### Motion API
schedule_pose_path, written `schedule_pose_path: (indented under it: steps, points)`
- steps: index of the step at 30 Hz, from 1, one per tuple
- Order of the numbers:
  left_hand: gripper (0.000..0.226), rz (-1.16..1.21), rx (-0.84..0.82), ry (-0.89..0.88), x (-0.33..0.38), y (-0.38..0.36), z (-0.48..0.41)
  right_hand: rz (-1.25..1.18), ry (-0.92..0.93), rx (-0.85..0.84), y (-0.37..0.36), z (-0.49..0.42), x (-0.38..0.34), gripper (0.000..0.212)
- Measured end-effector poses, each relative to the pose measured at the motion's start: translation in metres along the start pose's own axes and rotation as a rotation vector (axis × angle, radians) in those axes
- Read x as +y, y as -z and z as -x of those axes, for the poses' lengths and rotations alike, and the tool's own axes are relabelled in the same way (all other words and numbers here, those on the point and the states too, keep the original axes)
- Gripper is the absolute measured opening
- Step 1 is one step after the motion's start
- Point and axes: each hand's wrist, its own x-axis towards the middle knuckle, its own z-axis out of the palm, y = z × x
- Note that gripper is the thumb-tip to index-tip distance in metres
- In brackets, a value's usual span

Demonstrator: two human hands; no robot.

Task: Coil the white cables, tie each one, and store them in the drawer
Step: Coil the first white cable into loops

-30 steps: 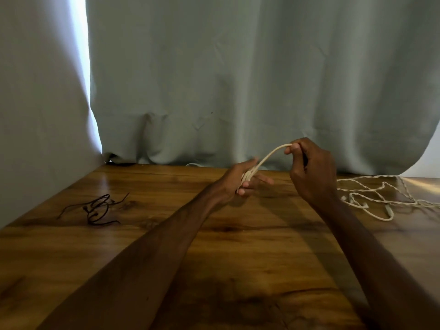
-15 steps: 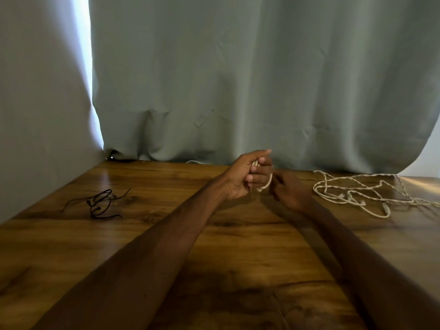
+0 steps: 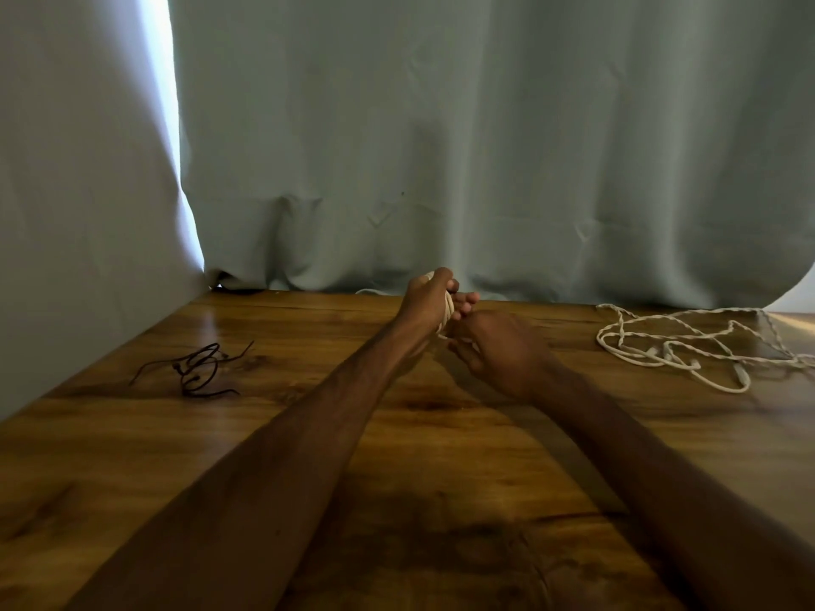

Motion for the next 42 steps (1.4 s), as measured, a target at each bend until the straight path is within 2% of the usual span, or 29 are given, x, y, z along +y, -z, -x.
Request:
schedule_pose_path:
  steps: [3,6,8,11,15,19,23,26,30,33,38,42]
  points:
    - [0.035,-0.048,0.014,-0.036,0.001,0.002,0.000,0.023,0.083,0.098,0.010,-0.003,0.002,0.016]
    - [0.033,-0.291,0.034,-0.150,-0.003,0.004,0.002,0.009,0.097,0.171,0.016,-0.003,0.004,0.014]
    - [0.035,-0.388,-0.021,-0.203,-0.005,0.004,0.000,0.016,0.108,0.223,0.018,0.000,0.010,0.012]
    - [0.051,-0.481,-0.164,-0.218,-0.003,0.008,0.001,0.038,0.125,0.278,0.020,0.001,0.015,0.019]
    - [0.044,-0.523,-0.396,-0.058,0.008,0.012,0.015,-0.090,0.055,0.305,0.021,0.002,0.021,0.042]
    - [0.070,-0.520,-0.509,0.152,0.001,0.007,0.017,-0.322,-0.029,0.297,0.015,0.005,0.033,0.022]
    - [0.085,-0.446,-0.542,0.261,-0.003,0.004,0.009,-0.453,-0.132,0.326,0.015,0.008,0.043,0.018]
    - [0.083,-0.460,-0.530,0.292,-0.006,-0.002,0.009,-0.544,-0.177,0.312,0.014,0.011,0.051,0.014]
    - [0.075,-0.361,-0.506,0.324,-0.009,-0.004,0.015,-0.650,-0.240,0.238,-0.001,0.007,0.050,0.022]
    - [0.078,-0.305,-0.531,0.327,-0.007,-0.010,0.017,-0.700,-0.225,0.172,-0.005,0.005,0.041,0.014]
    - [0.083,-0.268,-0.482,0.330,-0.006,-0.023,0.022,-0.616,-0.215,0.341,-0.007,0.000,0.032,0.026]
    - [0.086,-0.356,-0.336,0.249,-0.007,-0.037,0.026,-0.538,-0.223,0.446,-0.011,-0.005,0.035,0.040]
